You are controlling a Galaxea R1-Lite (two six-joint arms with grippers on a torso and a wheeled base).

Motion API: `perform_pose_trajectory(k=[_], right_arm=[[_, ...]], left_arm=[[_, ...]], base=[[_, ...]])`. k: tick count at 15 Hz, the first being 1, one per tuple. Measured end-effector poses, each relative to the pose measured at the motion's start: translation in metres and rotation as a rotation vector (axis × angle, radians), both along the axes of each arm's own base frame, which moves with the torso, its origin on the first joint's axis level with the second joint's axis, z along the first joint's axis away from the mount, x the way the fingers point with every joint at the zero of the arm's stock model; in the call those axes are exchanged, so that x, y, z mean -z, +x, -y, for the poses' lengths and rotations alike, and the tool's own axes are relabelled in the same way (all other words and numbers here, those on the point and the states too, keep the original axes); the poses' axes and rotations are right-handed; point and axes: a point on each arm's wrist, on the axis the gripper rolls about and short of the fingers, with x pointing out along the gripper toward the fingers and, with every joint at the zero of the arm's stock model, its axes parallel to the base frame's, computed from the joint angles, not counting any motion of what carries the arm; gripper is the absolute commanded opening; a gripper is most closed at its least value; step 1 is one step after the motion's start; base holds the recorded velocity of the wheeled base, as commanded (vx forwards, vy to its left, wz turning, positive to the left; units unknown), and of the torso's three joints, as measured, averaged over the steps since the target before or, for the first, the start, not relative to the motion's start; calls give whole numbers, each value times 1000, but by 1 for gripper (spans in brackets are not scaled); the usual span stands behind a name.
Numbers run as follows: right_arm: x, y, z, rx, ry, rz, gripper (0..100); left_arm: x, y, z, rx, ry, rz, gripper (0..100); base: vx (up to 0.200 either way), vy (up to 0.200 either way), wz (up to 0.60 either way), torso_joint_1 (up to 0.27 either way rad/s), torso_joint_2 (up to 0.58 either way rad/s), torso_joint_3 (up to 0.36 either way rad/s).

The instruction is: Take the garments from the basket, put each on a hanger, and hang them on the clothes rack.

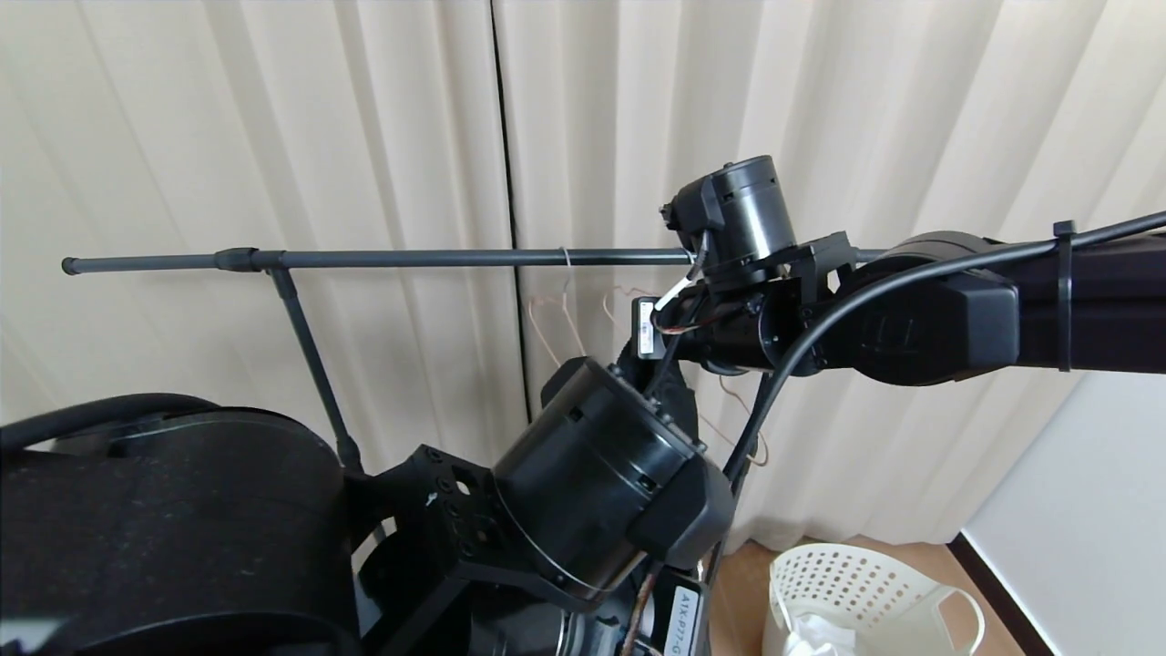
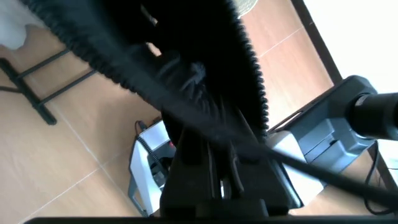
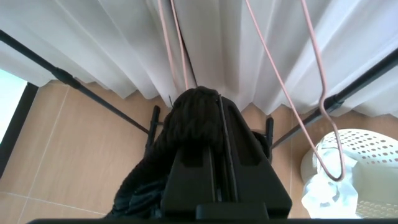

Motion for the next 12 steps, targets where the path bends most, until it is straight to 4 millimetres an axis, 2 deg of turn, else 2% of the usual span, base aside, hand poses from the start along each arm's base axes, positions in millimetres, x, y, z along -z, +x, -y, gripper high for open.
perform_pose_trajectory(k=[6, 10, 12], right_arm=[[-11, -18, 32, 35, -4, -8, 0], [-16, -41, 58, 55, -18, -16, 0], [-16, -53, 69, 57, -26, -24, 0]], left_arm=[[-4, 16, -51, -123, 10, 13, 0], [-12, 42, -79, -223, 11, 83, 0], [-17, 54, -83, -260, -6, 127, 0]], base=[[0, 0, 0, 0, 0, 0], [0, 0, 0, 0, 0, 0], [0, 0, 0, 0, 0, 0]])
